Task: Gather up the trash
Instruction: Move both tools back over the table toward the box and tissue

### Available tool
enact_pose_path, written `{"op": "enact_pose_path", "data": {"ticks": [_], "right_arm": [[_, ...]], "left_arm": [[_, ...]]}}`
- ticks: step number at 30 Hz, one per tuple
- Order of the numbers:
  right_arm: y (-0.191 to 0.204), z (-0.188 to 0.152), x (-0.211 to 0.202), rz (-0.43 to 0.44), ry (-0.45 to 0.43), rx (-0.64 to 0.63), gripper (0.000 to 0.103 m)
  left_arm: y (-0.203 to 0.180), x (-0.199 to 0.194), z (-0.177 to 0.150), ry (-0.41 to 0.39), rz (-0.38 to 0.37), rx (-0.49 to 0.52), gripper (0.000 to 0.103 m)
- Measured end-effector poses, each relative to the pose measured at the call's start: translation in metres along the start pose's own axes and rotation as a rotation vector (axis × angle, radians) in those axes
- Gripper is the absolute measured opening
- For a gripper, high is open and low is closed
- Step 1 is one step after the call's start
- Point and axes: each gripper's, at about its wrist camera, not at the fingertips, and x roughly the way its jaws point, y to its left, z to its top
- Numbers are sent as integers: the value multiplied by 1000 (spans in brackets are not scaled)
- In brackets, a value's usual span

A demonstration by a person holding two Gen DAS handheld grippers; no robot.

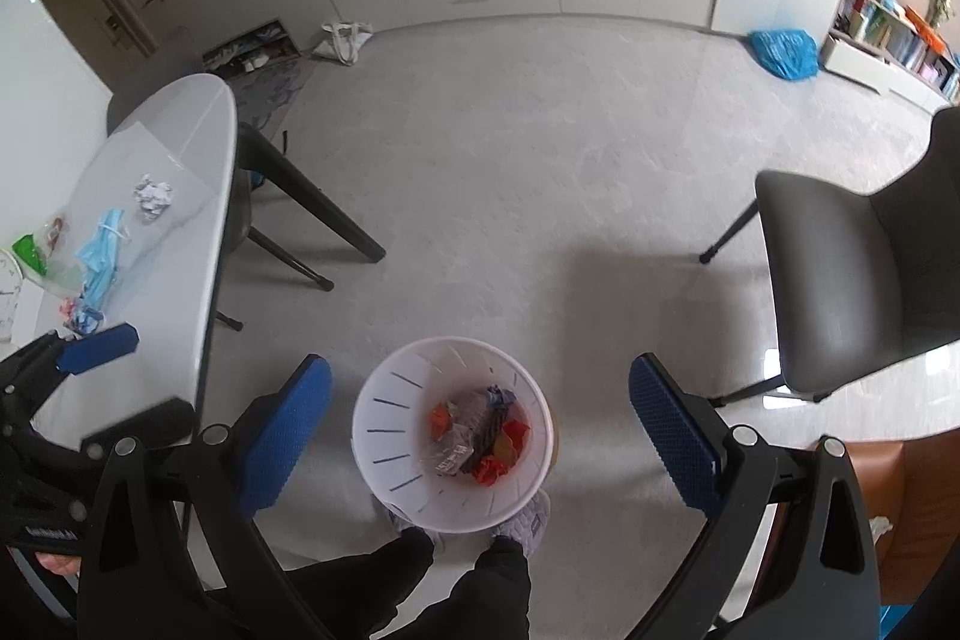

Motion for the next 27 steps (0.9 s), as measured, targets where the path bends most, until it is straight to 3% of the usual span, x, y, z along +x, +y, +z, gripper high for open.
{"op": "enact_pose_path", "data": {"ticks": [11, 20, 27], "right_arm": [[76, 32, -34, 96, -94, -154, 99], [162, 45, -23, 186, -86, -299, 100], [233, 50, -3, 246, -47, -402, 100]], "left_arm": [[59, -82, -2, -188, 75, -162, 92], [130, -109, -34, -213, 158, -326, 92], [209, -116, -72, -213, 250, -515, 92]]}}
